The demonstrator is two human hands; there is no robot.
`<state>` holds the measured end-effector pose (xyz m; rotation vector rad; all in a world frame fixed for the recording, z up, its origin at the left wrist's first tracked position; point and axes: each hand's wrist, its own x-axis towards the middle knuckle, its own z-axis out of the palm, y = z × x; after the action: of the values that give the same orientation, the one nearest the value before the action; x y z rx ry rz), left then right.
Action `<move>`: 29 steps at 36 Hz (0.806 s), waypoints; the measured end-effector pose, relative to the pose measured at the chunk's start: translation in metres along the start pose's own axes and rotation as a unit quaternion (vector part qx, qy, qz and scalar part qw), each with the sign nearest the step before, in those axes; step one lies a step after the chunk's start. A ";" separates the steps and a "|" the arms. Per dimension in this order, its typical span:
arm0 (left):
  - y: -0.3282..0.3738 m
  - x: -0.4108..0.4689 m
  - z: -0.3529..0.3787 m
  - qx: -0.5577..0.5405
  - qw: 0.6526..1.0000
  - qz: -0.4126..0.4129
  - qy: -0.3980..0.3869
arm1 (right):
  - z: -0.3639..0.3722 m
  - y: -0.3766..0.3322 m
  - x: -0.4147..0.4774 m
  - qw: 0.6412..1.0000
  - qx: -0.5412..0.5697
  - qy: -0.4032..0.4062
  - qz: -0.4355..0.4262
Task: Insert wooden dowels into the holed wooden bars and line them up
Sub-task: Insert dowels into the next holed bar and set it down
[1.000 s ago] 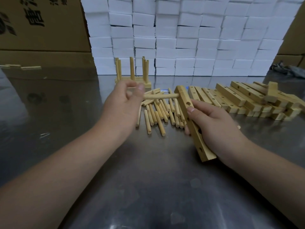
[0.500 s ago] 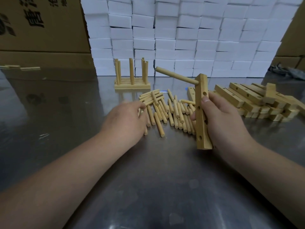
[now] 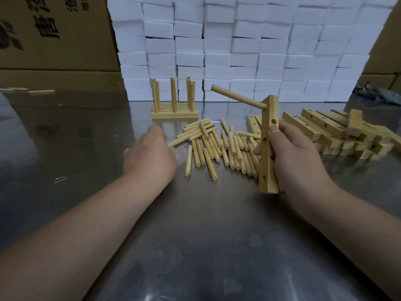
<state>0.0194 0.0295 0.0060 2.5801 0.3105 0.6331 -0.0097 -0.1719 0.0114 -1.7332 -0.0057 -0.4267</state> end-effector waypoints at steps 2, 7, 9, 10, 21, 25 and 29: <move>0.002 -0.001 -0.002 -0.051 0.998 0.007 0.028 | 0.000 -0.003 -0.001 1.000 0.007 0.008 0.006; 0.009 -0.009 -0.007 -0.144 0.980 0.134 0.026 | -0.002 -0.007 -0.002 0.999 0.024 0.013 0.033; 0.013 -0.016 -0.009 -0.190 0.965 0.180 0.015 | -0.003 -0.008 -0.002 0.999 0.031 0.006 0.034; 0.015 -0.020 -0.010 -0.208 0.957 0.200 0.006 | -0.003 -0.008 -0.002 0.999 0.037 0.003 0.035; 0.026 -0.038 -0.016 -0.190 0.932 0.308 -0.038 | 0.006 -0.011 -0.009 0.999 0.046 -0.029 0.006; 0.025 -0.039 -0.015 -0.183 0.933 0.307 -0.040 | 0.008 -0.012 -0.013 0.998 0.050 -0.034 -0.004; 0.024 -0.039 -0.016 -0.199 0.931 0.302 -0.040 | 0.008 -0.011 -0.011 0.999 0.041 -0.034 -0.003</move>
<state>-0.0195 0.0022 0.0150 2.2717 -0.6082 0.7017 -0.0204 -0.1599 0.0177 -1.6658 -0.0757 -0.3676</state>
